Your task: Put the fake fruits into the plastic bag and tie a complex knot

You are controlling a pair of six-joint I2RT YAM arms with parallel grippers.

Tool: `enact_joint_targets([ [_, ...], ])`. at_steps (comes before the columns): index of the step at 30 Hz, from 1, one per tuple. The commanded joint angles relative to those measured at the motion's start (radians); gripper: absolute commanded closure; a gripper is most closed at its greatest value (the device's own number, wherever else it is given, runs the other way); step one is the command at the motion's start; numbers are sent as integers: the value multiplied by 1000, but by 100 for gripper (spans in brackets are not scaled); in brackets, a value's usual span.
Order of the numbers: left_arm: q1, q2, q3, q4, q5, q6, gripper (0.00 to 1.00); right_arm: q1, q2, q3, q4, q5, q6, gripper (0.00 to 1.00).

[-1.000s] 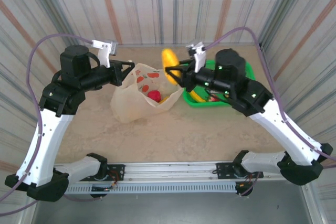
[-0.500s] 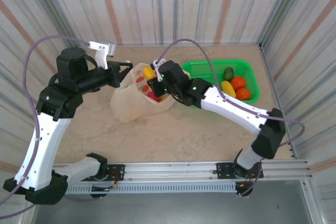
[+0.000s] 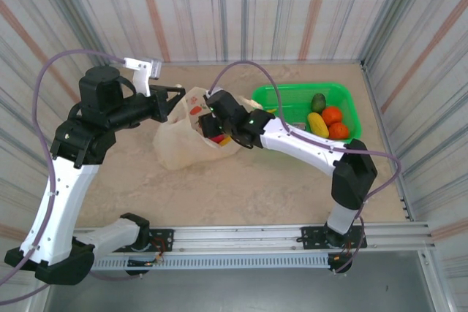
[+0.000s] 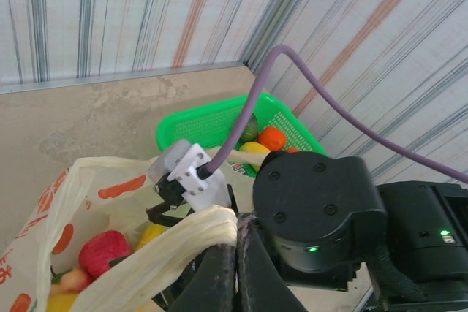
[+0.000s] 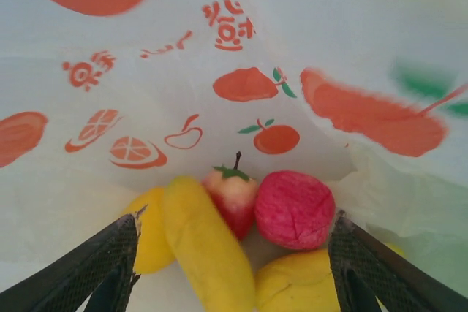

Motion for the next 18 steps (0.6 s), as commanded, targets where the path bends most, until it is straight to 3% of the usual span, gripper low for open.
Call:
enact_joint_targets([
  [1,-5,-7,-9,7,-7,11,100,-1,-113,1,2,-3,4,37],
  [7,-5,-7,-7,2,-15,13,100,-16,-245,-31,7,-95,42,68],
  [11,-4,-7,-5,0,-14,13,100,-14,-302,-19,-3,-199,41,94],
  [18,-5,-5,-7,-2,-19,15,100,-15,-346,45,-5,-489,45,100],
])
